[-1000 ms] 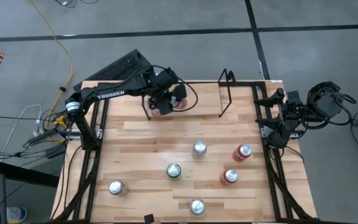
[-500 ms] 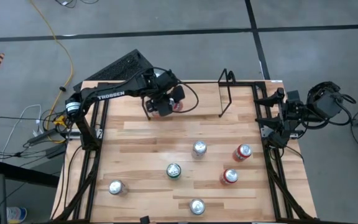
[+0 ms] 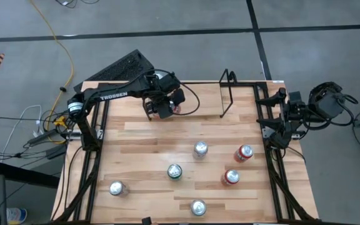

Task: Place canned beverage on shelf
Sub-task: Put the top left red soda can on the shelf

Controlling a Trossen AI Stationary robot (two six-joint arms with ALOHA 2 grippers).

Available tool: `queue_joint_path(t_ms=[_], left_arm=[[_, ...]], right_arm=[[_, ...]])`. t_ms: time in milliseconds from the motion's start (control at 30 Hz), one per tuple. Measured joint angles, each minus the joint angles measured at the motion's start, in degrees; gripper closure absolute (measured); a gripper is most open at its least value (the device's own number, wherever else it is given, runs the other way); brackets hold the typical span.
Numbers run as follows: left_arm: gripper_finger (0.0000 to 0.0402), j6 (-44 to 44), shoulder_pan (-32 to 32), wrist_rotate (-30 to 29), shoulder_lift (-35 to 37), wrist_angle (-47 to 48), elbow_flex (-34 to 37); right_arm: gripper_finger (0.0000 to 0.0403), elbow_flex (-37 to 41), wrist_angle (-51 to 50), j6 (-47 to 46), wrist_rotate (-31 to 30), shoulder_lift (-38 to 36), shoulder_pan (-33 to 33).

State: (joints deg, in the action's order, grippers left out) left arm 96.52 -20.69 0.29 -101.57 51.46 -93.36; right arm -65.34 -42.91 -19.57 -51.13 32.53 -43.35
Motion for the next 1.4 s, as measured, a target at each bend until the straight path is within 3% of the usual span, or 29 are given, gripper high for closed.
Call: queue_joint_path(t_ms=[600, 1133, 1400], left_arm=[[0.009, -2.97, -0.01, 4.94, -0.58, -2.48, -0.06], [0.0089, -1.25, -1.73, -1.11, -3.51, -3.5, 0.0], [0.0088, -1.67, -1.22, -0.7, -3.47, -5.09, 0.0]], right_arm=[[0.0033, 0.0, 0.0, 0.11, 0.02, 0.02, 0.0], [0.0033, 0.0, 0.04, -0.04, 0.02, 0.04, 0.0], [0.0033, 0.0, -0.01, 0.03, 0.02, 0.04, 0.0]])
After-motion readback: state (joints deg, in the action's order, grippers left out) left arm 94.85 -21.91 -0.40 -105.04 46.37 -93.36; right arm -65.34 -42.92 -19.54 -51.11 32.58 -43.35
